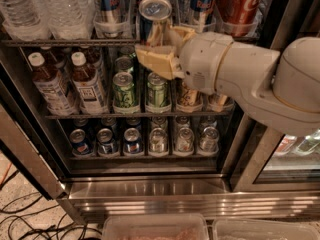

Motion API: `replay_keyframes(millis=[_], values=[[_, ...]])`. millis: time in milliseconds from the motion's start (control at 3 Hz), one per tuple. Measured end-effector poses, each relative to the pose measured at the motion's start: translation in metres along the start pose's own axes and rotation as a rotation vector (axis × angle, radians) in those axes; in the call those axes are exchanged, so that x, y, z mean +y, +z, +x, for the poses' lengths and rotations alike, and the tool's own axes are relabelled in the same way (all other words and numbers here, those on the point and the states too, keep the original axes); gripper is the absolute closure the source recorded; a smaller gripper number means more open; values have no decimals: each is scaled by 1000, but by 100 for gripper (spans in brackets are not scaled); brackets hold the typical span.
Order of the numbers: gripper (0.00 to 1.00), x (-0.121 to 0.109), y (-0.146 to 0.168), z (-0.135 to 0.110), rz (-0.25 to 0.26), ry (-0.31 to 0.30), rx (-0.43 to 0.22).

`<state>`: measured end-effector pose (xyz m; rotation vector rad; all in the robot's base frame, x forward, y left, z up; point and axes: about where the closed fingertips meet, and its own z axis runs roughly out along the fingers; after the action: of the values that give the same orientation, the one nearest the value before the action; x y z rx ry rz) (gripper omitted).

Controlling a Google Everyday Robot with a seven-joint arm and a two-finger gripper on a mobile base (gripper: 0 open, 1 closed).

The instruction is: Pick redbull can from top shelf of fridge

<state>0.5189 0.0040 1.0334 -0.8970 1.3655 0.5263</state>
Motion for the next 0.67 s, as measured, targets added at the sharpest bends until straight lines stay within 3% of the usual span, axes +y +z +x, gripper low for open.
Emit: replay_keyframes(millis=[667], values=[[100, 27, -12, 36, -107, 23, 98]])
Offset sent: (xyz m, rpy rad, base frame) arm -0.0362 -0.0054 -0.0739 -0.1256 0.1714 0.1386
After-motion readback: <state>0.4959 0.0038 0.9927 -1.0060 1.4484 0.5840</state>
